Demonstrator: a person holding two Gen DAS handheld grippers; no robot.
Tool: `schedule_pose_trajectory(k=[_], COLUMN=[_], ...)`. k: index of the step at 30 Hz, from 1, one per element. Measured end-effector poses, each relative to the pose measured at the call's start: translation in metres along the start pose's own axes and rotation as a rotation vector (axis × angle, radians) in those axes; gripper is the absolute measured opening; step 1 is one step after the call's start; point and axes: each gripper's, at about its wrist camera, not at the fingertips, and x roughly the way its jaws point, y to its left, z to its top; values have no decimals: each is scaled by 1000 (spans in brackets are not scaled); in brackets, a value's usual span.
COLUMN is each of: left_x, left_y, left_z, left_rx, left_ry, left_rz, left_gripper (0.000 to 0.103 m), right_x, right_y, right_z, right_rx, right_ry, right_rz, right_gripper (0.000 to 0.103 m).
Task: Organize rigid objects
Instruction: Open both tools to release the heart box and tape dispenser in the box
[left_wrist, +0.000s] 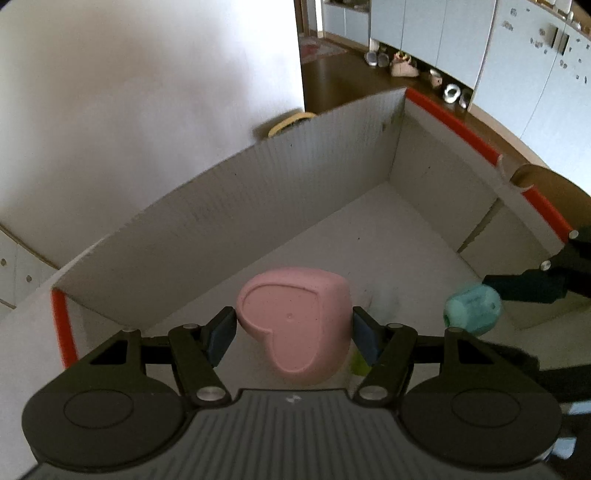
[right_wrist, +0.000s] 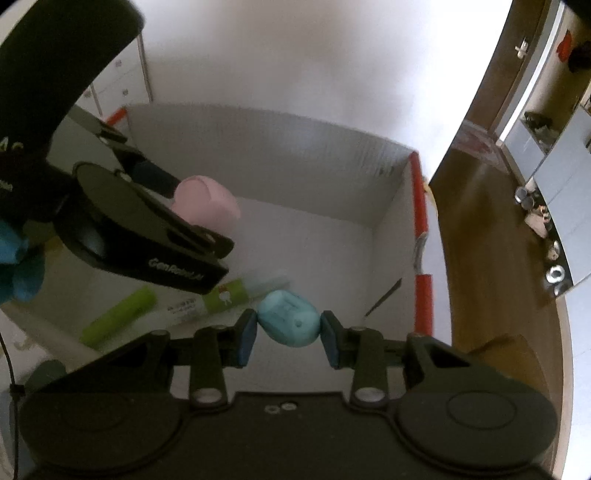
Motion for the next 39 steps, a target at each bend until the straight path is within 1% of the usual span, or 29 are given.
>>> schedule_pose_trajectory(k=[6, 13, 18, 22, 23, 29, 32, 33, 34, 35, 39], left_x=[11, 19, 21, 24, 24, 16, 8, 4, -1, -5, -26], left_y=[-2, -6, -5, -4, -4, -1, -4, -6, -5, -4, 5], left_z=[1, 1, -4, -7, -7, -12, -13, -21, -22, -23, -21], left_rx=[19, 23, 11, 4, -1, -19, -17, -19, -22, -14, -13], left_ry=[31, 53, 55, 67, 69, 46, 25, 16, 8, 18, -8], left_rz=[-23, -46, -45, -29, -29, -3, 3, 2, -3, -28, -33], left_gripper=[67, 67, 67, 68, 67, 68, 70, 70, 70, 70, 71], right_x=[15, 20, 23, 25, 29, 30, 25, 23, 20, 17, 5], right_y=[8, 12, 10, 10, 4, -2, -4, -5, -5, -7, -13], right_z=[4, 6, 5, 2, 3, 3, 2, 2, 2, 2, 1], right_rx=[3, 15, 30, 31, 32, 42, 51, 53, 58, 64, 92], right_ry=[52, 73, 80, 81, 81, 71, 60, 54, 48, 40, 12], right_rz=[5, 14, 20, 21, 24, 26, 29, 27, 26, 26, 23], right_gripper=[36, 36, 36, 37, 38, 41, 44, 45, 45, 45, 46])
